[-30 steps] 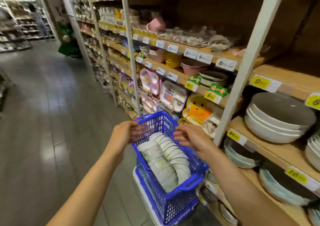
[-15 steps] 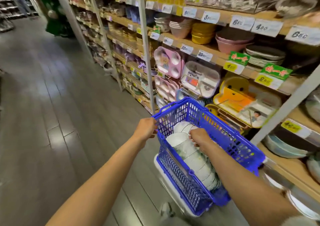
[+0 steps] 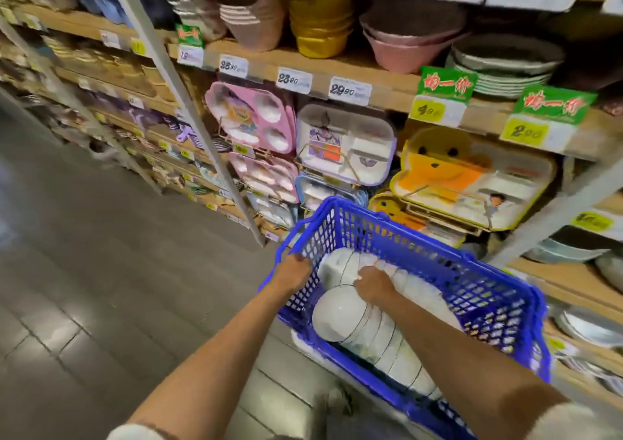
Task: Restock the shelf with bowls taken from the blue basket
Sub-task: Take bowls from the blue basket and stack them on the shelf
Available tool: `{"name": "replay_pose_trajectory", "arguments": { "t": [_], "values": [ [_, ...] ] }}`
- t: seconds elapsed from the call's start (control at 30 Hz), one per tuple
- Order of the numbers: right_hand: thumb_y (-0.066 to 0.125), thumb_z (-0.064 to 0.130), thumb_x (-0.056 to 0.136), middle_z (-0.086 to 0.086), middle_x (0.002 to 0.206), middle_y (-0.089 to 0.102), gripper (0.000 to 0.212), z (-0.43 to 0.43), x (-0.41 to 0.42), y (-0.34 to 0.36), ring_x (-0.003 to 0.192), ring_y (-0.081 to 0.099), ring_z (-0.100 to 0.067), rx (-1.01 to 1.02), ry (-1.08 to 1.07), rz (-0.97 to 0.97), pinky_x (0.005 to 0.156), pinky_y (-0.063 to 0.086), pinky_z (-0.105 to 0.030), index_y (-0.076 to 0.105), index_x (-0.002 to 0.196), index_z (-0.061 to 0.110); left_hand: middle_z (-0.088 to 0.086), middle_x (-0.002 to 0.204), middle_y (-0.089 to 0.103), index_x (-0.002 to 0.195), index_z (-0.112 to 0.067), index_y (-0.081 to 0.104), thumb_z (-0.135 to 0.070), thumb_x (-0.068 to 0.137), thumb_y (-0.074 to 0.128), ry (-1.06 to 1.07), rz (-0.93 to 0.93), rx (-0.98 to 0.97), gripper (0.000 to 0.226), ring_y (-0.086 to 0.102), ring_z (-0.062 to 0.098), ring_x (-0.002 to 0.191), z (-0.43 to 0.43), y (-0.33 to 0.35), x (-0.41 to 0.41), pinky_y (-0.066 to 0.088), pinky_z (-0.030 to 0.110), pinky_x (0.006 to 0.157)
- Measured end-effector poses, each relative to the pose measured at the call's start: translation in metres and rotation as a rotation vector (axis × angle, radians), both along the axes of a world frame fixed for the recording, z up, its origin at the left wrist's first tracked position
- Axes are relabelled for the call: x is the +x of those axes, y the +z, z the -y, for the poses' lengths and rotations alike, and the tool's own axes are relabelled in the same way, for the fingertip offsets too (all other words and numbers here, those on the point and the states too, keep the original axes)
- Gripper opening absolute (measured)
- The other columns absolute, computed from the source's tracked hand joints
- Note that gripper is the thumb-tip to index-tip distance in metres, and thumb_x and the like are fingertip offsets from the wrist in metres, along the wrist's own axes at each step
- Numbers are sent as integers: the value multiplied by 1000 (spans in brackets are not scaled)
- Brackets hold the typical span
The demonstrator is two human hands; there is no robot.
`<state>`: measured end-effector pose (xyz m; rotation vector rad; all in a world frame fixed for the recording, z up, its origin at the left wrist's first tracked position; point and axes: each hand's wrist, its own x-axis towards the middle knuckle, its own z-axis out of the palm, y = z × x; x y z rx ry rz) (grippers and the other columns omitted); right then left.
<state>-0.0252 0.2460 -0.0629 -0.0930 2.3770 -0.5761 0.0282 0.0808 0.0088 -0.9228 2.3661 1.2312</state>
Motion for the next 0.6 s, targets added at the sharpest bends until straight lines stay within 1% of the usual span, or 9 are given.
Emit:
{"name": "replay_pose_trajectory", "arguments": {
  "t": [0.07,0.13,0.2,0.3,0.37,0.43,0.47,0.57,0.6],
  "values": [
    [49,22,95,-17,131,56,33,4,0,-7,120,53,-32,23,13,23,92,43,-30,56,121,3,22,109,62,112,7,59,-11,99,42,-93,80,-18,28,58,32,106,2,-22,-12,44,35,85],
    [49,18,94,-20,129,56,32,9,1,-14,119,54,-33,51,23,44,91,45,-30,57,121,2,18,128,58,128,5,52,-14,99,46,-176,176,-2,36,54,36,121,0,-43,-20,43,39,98],
    [47,13,94,-20,129,55,33,12,5,-21,119,54,-34,103,41,66,96,46,-33,57,123,1,8,131,55,129,0,53,-16,99,48,-317,260,2,35,51,35,124,-3,-65,-22,40,41,100],
    [48,4,92,-18,133,52,37,17,8,-28,122,52,-33,203,53,28,101,46,-39,55,129,3,21,125,61,120,2,59,-19,98,51,-497,343,70,31,56,36,117,-5,-101,-24,44,39,95],
    [51,0,89,-15,132,53,40,18,10,-30,121,53,-32,221,32,-7,101,47,-40,58,127,7,22,128,60,127,1,56,-10,95,52,-535,394,104,34,57,34,119,-5,-119,-24,46,36,96],
    [52,2,88,-13,130,54,39,17,12,-30,120,53,-31,201,-3,-30,100,46,-38,60,125,9,27,132,56,132,3,50,1,91,49,-539,441,134,41,54,38,122,-6,-135,-26,45,43,102],
    [52,3,88,-12,130,55,38,17,12,-29,120,53,-30,185,-20,-38,99,45,-37,61,124,10,27,132,55,133,4,49,3,91,47,-551,456,119,42,53,38,122,-6,-138,-28,45,45,102],
    [51,4,86,-12,125,59,37,19,14,-29,115,55,-30,168,-82,-48,93,45,-34,66,119,13,21,131,55,132,-1,50,0,94,42,-615,429,51,38,53,34,120,-1,-144,-30,45,35,93],
    [51,3,86,-12,123,61,38,19,14,-29,114,56,-30,169,-110,-44,92,45,-33,67,118,15,20,131,56,132,-4,50,-1,94,42,-645,419,48,39,54,33,119,0,-143,-33,45,35,95]
  ]
}}
